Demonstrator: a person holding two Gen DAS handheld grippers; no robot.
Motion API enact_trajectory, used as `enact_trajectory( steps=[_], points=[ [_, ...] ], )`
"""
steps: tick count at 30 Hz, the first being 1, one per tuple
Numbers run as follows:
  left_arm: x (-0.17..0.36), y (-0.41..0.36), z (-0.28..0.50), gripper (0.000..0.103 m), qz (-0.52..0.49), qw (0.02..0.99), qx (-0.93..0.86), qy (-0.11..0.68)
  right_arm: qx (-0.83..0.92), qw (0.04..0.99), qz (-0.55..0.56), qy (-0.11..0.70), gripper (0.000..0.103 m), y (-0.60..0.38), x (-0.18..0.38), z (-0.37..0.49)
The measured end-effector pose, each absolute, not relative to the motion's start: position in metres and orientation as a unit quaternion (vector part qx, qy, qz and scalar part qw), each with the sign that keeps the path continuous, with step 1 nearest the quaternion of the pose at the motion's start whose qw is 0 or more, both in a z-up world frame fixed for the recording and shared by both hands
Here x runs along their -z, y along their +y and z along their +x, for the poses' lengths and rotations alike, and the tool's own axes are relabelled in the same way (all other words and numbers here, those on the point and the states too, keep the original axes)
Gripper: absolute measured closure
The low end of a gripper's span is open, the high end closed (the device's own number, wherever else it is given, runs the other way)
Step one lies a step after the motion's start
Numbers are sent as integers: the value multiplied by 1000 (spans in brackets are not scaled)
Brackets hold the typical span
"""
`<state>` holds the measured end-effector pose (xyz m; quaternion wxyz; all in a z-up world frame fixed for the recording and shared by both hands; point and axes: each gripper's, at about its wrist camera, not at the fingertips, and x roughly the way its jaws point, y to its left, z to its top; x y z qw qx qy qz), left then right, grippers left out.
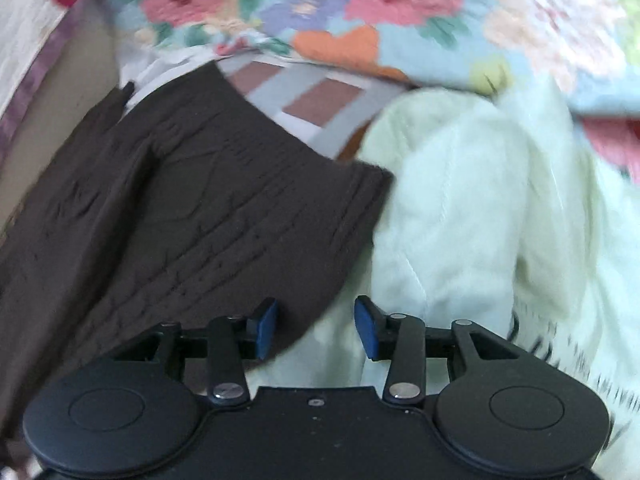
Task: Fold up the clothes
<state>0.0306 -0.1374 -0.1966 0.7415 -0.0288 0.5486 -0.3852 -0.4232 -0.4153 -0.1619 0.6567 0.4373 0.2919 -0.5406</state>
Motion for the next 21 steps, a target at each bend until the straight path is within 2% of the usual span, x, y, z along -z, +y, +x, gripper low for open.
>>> enact_trajectory(
  steps=[1, 5, 6, 7, 8, 9, 11, 13, 16, 21],
  points=[
    [197, -139, 31, 71, -29, 743, 387, 545, 537, 662, 440, 283, 45, -416, 163, -424],
    [196, -150, 38, 64, -10, 742, 410, 531, 543, 692, 405, 248, 41, -429, 178, -426],
    [195, -154, 40, 65, 2, 741, 411, 531, 548, 699, 389, 245, 41, -432, 180, -423],
    [192, -158, 40, 71, 18, 742, 411, 529, 546, 709, 365, 255, 43, -434, 177, -417],
    [188, -163, 39, 81, 40, 748, 411, 519, 542, 721, 340, 268, 53, -436, 173, -409],
    [182, -165, 34, 87, 61, 758, 414, 500, 536, 731, 314, 282, 94, -438, 169, -401],
    [163, -159, 25, 90, 70, 770, 426, 470, 509, 774, 252, 280, 93, -435, 138, -393],
    [146, -148, 21, 93, 56, 770, 426, 472, 493, 815, 174, 249, 95, -424, 92, -391],
    [151, -138, 17, 94, 53, 766, 412, 490, 507, 812, 147, 249, 95, -421, 63, -407],
    [166, -122, 20, 96, 35, 758, 392, 521, 532, 768, 197, 297, 95, -429, 107, -419]
  ],
)
